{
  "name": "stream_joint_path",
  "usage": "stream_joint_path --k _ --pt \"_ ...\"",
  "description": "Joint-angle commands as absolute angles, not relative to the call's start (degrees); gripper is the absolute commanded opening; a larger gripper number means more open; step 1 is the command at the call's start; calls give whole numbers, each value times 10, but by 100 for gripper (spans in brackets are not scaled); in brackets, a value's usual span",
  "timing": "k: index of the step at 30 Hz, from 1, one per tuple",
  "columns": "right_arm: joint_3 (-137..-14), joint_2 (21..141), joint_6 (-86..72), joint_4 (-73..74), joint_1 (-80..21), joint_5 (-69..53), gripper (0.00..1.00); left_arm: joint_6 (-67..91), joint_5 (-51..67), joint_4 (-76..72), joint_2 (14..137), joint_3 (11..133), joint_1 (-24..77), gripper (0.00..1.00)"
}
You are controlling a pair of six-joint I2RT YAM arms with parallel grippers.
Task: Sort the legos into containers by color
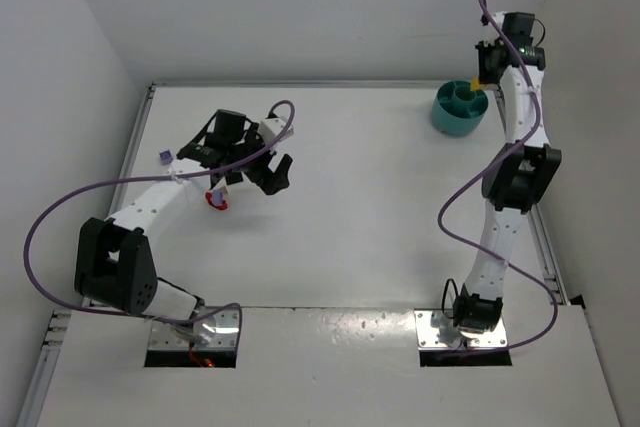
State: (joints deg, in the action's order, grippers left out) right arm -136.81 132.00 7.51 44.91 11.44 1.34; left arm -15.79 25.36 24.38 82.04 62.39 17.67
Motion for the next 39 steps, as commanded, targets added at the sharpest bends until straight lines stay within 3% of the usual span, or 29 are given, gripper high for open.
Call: stream_joint_path --k 1,12,14,15,19,23,27,33,36,39 --pt "-1388 1330 67 428 112 -5 0 -156 270 226 811 623 169 99" --pt "-1400 1370 62 428 112 -22 1 -151 264 226 811 623 169 99" --pt "-1406 1375 56 428 112 -16 12 -151 258 226 811 618 169 99" --pt "-1406 1375 56 428 112 -16 23 -151 251 226 811 618 164 99" --pt "-1412 1358 38 423 112 -16 49 -126 236 214 811 618 150 99" --pt "-1419 1315 22 429 102 -47 57 -84 220 197 800 613 123 99" --pt "-1396 1249 17 444 102 -99 57 -58 207 190 800 613 80 99" --pt "-1150 1073 39 444 97 -215 51 -111 174 222 800 613 46 99" --pt "-1016 1015 58 437 84 -235 50 -140 141 238 816 607 38 85" --pt "-865 974 64 397 74 -235 50 -162 101 244 840 607 25 78"
